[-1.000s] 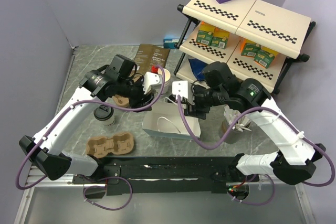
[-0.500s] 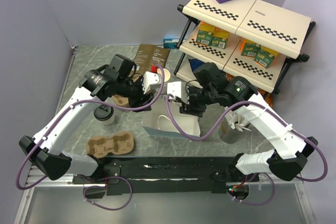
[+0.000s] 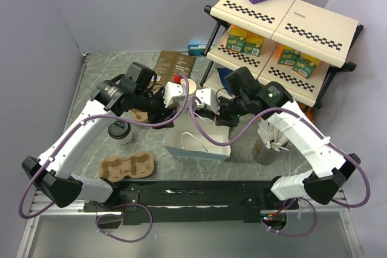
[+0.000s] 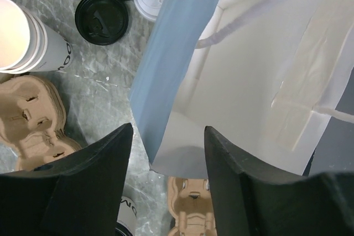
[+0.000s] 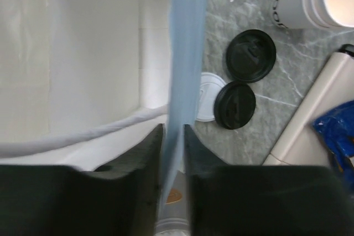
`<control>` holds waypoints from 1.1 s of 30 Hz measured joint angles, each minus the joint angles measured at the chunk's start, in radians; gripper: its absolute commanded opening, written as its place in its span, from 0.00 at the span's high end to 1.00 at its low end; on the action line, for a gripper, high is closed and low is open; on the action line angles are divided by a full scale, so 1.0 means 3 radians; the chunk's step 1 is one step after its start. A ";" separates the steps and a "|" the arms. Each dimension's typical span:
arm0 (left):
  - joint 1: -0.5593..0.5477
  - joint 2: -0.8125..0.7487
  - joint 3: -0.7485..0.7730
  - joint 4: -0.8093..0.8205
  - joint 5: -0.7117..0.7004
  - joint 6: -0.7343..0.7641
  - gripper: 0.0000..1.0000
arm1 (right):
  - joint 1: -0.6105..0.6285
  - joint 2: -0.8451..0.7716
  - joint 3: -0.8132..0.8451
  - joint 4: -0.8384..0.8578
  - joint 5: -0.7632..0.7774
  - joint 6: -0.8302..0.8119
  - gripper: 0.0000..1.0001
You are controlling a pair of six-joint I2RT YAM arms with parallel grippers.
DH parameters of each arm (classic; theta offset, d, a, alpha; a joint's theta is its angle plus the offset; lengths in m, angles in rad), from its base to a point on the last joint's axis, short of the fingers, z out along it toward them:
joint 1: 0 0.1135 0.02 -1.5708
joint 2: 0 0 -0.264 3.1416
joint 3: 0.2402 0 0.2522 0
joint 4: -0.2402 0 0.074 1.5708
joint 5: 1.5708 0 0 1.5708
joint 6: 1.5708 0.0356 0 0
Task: Pack the takeout coffee
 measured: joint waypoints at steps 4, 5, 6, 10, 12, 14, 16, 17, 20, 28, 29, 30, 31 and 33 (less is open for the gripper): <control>0.0020 0.0000 0.0024 -0.0003 -0.0047 -0.0029 0.19 | 0.0000 0.0045 0.0037 -0.0083 -0.0099 -0.0001 0.97; 0.0025 0.0000 0.0057 -0.0001 -0.0098 -0.0047 0.14 | 0.0000 0.0061 0.0061 -0.0102 -0.0114 0.0001 1.00; 0.0039 -0.0005 0.0104 0.0003 -0.0161 -0.0064 0.09 | 0.0000 0.0076 0.0092 -0.0112 -0.0125 0.0004 1.00; 0.0197 -0.0211 0.0186 0.0075 -0.0469 -0.0043 0.01 | 0.0000 0.0085 0.0174 -0.0117 -0.0140 0.0048 1.00; 0.0404 -0.0430 0.0184 0.0050 -0.0604 0.0066 0.01 | 0.0000 0.0076 0.0174 -0.0107 -0.0134 0.0094 1.00; 0.0670 -0.0673 0.0179 -0.0062 -0.0716 0.0219 0.01 | 0.0000 0.0072 0.0167 -0.0085 -0.0123 0.0158 1.00; 0.0927 -0.0890 0.0084 -0.0181 -0.0811 0.0360 0.01 | 0.0000 0.0066 0.0160 -0.0057 -0.0112 0.0237 1.00; 0.1001 -0.0994 -0.0010 -0.0245 -0.0844 0.0393 0.01 | 0.0000 0.0065 0.0160 -0.0043 -0.0100 0.0272 1.00; 0.1094 -0.1181 -0.0432 -0.0345 -0.0988 0.0427 0.01 | 0.0000 0.0065 0.0160 0.0034 -0.0028 0.0406 1.00; 0.1289 -0.0867 -0.1325 -0.0295 -0.1427 -0.0008 0.01 | 0.0000 0.0150 0.0242 0.0262 0.0172 0.0656 1.00; 0.1310 -0.0867 -0.1336 -0.0280 -0.1448 -0.0072 0.01 | 0.0000 0.0173 0.0251 0.0296 0.0175 0.0674 1.00; 0.1326 -0.0874 -0.1336 -0.0256 -0.1457 -0.0120 0.01 | 0.0000 0.0193 0.0258 0.0318 0.0179 0.0687 1.00; 0.1343 -0.0888 -0.1336 -0.0220 -0.1460 -0.0175 0.01 | 0.0000 0.0215 0.0259 0.0340 0.0186 0.0702 1.00; 0.1363 -0.0905 -0.1336 -0.0164 -0.1459 -0.0259 0.01 | 0.0000 0.0242 0.0259 0.0354 0.0197 0.0716 1.00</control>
